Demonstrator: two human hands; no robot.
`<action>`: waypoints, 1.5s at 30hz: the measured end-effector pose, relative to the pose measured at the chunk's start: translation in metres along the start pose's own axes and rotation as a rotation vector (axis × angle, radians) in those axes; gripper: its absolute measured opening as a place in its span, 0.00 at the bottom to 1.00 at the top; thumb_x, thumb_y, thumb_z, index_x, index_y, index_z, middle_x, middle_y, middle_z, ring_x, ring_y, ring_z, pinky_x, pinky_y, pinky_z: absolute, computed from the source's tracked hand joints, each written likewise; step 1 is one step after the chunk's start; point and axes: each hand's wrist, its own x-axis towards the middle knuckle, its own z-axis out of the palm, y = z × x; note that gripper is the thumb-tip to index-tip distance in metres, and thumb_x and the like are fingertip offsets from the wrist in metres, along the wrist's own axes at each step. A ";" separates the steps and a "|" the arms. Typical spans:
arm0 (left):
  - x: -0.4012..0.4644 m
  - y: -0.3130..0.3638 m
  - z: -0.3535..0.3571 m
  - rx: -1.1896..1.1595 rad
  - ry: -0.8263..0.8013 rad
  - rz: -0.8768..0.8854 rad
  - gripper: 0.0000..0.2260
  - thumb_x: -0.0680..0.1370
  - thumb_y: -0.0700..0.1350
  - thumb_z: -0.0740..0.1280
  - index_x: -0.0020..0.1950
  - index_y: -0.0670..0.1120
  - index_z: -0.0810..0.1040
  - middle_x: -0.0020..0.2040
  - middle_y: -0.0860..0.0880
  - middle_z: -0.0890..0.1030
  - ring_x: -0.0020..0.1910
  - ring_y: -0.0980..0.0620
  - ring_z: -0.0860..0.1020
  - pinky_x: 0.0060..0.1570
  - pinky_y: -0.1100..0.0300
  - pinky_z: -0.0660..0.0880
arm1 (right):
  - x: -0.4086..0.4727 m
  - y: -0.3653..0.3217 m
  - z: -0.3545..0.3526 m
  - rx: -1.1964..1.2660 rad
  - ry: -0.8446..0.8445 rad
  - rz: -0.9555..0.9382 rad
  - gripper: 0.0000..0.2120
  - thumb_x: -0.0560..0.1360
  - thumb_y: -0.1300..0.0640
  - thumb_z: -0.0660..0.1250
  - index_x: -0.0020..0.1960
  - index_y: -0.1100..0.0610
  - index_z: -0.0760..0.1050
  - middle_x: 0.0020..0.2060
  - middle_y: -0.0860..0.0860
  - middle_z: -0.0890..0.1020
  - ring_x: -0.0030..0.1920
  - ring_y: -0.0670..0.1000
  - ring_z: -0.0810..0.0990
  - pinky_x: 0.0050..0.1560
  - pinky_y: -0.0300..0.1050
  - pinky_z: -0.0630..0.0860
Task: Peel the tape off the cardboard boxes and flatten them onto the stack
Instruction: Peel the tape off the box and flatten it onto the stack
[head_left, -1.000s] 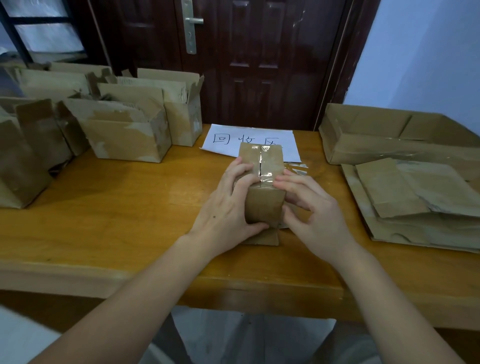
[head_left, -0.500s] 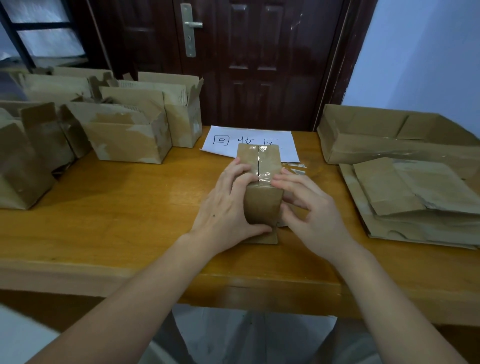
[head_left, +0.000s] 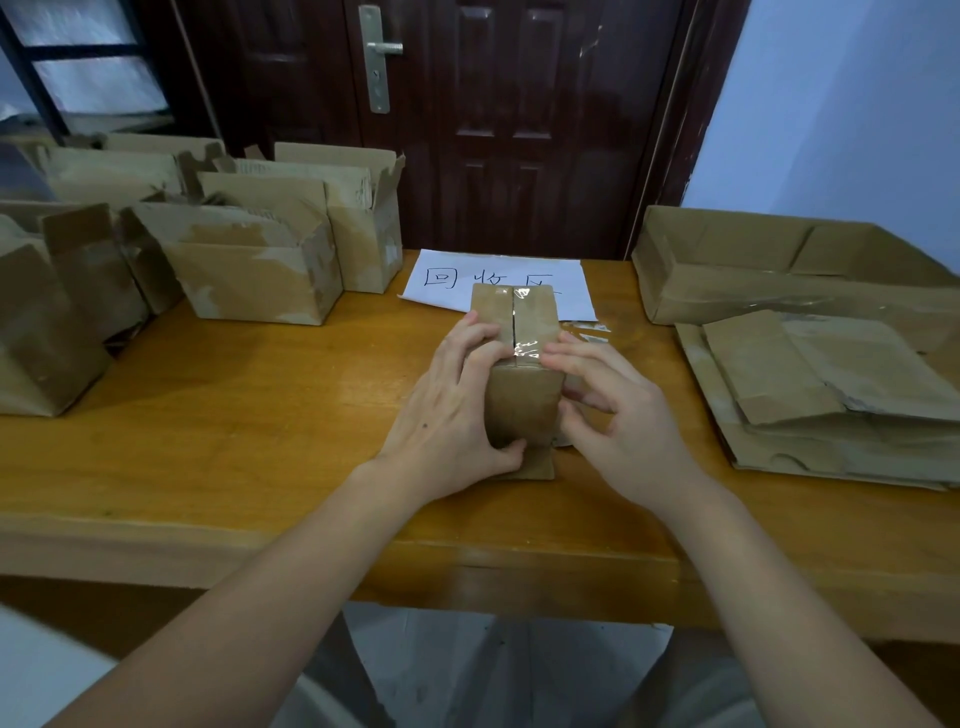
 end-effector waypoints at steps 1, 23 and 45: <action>0.000 0.001 0.000 0.001 0.007 -0.008 0.45 0.64 0.62 0.80 0.74 0.49 0.63 0.78 0.48 0.62 0.82 0.48 0.55 0.73 0.53 0.64 | 0.000 0.000 0.000 0.002 0.002 -0.003 0.23 0.76 0.72 0.68 0.69 0.57 0.77 0.68 0.45 0.75 0.75 0.42 0.67 0.67 0.42 0.76; 0.000 0.002 0.000 -0.004 -0.011 -0.019 0.42 0.65 0.54 0.80 0.73 0.49 0.64 0.77 0.48 0.62 0.82 0.48 0.54 0.73 0.54 0.64 | 0.000 0.004 0.001 -0.023 -0.022 0.020 0.26 0.77 0.70 0.69 0.72 0.55 0.74 0.70 0.47 0.74 0.76 0.44 0.65 0.68 0.55 0.76; 0.002 -0.001 -0.012 -0.041 -0.089 -0.009 0.44 0.65 0.62 0.76 0.75 0.49 0.62 0.78 0.50 0.60 0.83 0.49 0.52 0.76 0.50 0.63 | -0.005 0.006 0.028 -0.353 -0.056 -0.070 0.03 0.74 0.60 0.74 0.46 0.52 0.84 0.76 0.54 0.63 0.78 0.56 0.57 0.74 0.42 0.57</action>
